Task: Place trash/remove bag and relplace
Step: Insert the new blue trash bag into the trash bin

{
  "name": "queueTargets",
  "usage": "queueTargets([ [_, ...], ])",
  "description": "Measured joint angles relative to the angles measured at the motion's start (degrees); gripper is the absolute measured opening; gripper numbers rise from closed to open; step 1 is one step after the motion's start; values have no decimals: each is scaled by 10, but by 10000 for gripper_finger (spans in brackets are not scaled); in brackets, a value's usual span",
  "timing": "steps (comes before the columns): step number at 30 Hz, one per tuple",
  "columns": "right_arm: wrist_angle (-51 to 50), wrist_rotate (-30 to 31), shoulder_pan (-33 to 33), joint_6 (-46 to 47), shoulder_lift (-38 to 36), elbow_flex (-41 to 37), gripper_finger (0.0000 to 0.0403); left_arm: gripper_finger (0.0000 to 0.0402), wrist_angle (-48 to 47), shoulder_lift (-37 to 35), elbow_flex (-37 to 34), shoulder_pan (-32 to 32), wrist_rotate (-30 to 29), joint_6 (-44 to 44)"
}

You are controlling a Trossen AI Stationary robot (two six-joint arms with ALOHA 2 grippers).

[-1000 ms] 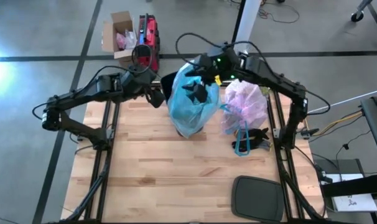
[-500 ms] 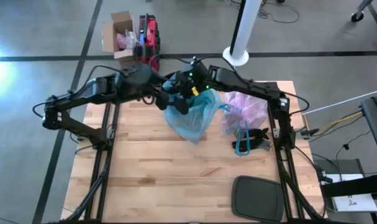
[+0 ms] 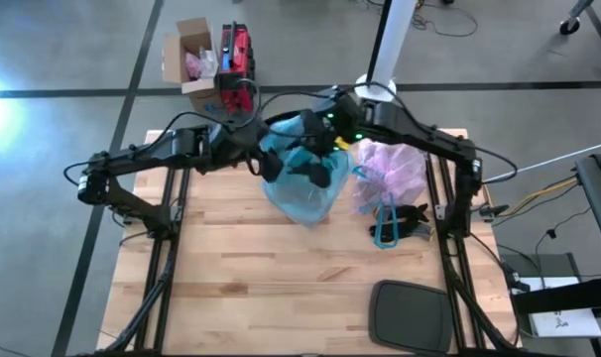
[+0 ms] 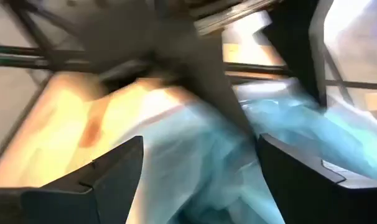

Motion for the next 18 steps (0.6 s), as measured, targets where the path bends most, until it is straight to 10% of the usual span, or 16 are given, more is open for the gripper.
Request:
queueTargets([
  [9,7,-94,-3,4,-25,-1,285,241,-52,-8,0,11,-35,-30],
  [18,-76,158,-49,-67,-47,-1,269,238,-115,-19,0,11,-41,-91],
])
